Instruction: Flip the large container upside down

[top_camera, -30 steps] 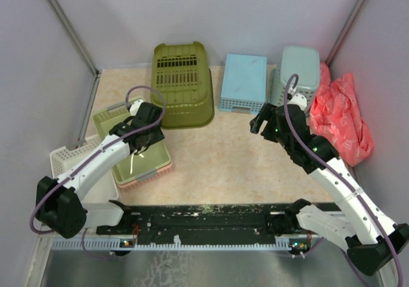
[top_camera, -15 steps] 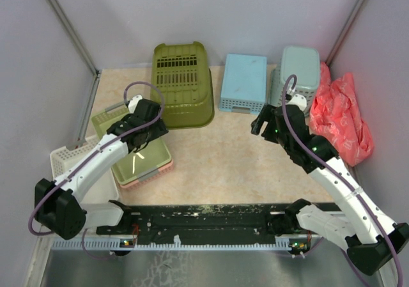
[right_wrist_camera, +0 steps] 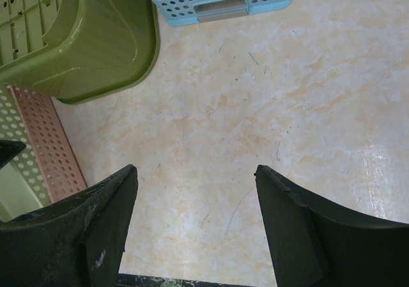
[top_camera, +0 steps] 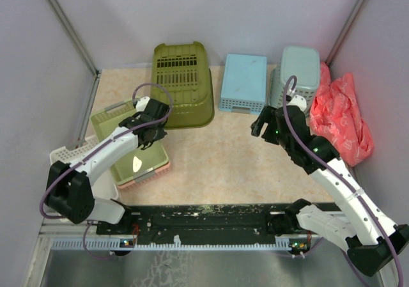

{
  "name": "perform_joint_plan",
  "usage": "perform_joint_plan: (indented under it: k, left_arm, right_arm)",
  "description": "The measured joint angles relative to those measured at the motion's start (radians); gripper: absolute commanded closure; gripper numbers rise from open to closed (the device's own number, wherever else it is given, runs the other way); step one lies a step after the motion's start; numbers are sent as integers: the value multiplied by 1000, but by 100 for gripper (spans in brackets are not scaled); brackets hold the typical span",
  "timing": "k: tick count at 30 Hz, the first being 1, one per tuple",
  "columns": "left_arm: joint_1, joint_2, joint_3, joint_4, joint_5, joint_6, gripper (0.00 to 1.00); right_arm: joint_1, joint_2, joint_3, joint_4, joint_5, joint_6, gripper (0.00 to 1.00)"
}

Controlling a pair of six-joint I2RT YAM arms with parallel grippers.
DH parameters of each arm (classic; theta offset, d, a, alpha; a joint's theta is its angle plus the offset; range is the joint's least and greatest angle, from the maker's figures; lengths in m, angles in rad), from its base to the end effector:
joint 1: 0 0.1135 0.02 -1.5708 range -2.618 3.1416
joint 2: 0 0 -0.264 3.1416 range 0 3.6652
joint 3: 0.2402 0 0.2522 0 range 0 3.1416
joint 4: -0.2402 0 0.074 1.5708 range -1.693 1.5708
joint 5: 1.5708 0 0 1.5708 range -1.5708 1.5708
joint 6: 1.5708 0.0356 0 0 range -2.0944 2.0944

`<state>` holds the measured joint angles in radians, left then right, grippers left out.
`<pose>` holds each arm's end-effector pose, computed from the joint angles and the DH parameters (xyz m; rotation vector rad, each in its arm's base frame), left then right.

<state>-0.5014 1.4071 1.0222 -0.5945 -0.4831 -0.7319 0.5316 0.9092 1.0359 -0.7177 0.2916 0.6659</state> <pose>0.2582 -0.1227 0.2500 -0.4531 2.3543 0.0593 0.1629 0.0839 0.3520 0.3125 2.1358 0.3857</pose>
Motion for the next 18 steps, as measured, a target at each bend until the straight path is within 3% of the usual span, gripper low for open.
perform_joint_plan:
  k: [5, 12, 18]
  left_arm:
    - [0, -48, 84, -109, 6, 19, 100]
    - [7, -162, 375, -255, 48, 109, 100]
    - [6, -167, 576, -313, 158, 185, 100]
  right_arm:
    - [0, -15, 0, -10, 7, 0, 26]
    - [0, -12, 0, -8, 8, 9, 26]
    - [0, 25, 0, -3, 0, 15, 26]
